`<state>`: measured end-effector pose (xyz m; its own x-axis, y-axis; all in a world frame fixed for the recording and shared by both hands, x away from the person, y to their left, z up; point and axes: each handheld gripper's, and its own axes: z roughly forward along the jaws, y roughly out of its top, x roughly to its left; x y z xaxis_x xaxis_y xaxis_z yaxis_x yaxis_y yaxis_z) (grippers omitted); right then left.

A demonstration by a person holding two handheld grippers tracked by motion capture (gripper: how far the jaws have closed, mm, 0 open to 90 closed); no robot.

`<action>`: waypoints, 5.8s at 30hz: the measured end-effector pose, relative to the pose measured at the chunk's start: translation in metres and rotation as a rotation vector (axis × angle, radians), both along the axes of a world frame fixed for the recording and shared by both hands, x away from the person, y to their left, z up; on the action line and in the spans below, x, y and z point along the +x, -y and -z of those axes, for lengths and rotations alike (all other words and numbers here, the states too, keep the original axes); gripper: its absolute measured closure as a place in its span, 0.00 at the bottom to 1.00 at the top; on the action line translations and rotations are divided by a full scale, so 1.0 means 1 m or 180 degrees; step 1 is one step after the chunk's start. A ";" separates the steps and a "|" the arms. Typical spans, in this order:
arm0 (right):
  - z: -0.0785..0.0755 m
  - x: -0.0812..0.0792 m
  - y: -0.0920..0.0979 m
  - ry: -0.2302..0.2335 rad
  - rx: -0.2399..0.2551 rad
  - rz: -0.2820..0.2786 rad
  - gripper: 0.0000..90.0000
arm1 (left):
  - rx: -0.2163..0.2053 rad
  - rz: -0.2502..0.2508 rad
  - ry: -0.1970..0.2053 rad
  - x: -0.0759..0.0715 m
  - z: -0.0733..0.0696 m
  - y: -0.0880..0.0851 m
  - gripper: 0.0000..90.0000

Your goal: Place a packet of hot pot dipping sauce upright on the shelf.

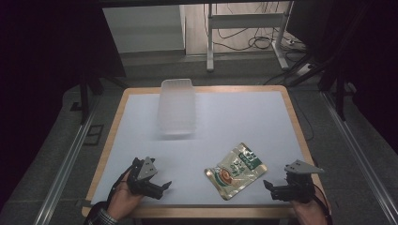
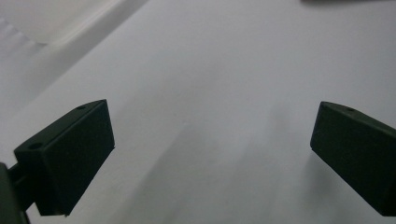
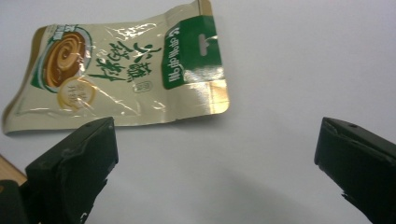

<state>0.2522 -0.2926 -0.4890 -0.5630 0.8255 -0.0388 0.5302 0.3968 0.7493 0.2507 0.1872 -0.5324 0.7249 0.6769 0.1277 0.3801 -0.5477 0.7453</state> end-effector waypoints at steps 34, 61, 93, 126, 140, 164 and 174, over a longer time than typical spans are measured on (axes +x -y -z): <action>0.011 0.010 0.011 -0.0016 0.0111 -0.0002 0.00 | 0.0084 -0.0053 0.0047 0.000 0.000 0.002 0.00; 0.008 0.030 -0.005 0.0045 0.0175 -0.0165 0.00 | 0.0104 -0.0045 0.0028 0.000 0.001 0.004 0.00; 0.020 0.091 -0.052 -0.0195 0.0184 -0.0656 0.05 | 0.0212 0.0002 0.0046 0.000 0.002 0.007 0.00; 0.018 0.101 -0.087 -0.0665 0.0091 -0.1244 0.09 | 0.0282 0.0066 0.0035 -0.001 0.004 0.010 0.00; 0.020 0.092 -0.099 -0.0856 -0.0141 -0.1290 0.11 | 0.0355 0.0088 0.0034 -0.002 0.004 0.012 0.00; 0.007 0.077 -0.109 -0.0731 -0.0209 -0.1151 0.99 | 0.0318 0.0038 0.0082 -0.002 0.002 0.011 0.00; -0.006 0.075 -0.104 -0.0639 0.0042 -0.1197 0.99 | 0.0283 0.0017 0.0080 -0.002 0.002 0.010 0.00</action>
<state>0.3268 -0.1883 -0.4832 -0.8204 0.5609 0.1114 0.4862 0.5816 0.6522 0.2484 0.1772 -0.5342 0.7243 0.6582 0.2054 0.3588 -0.6142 0.7029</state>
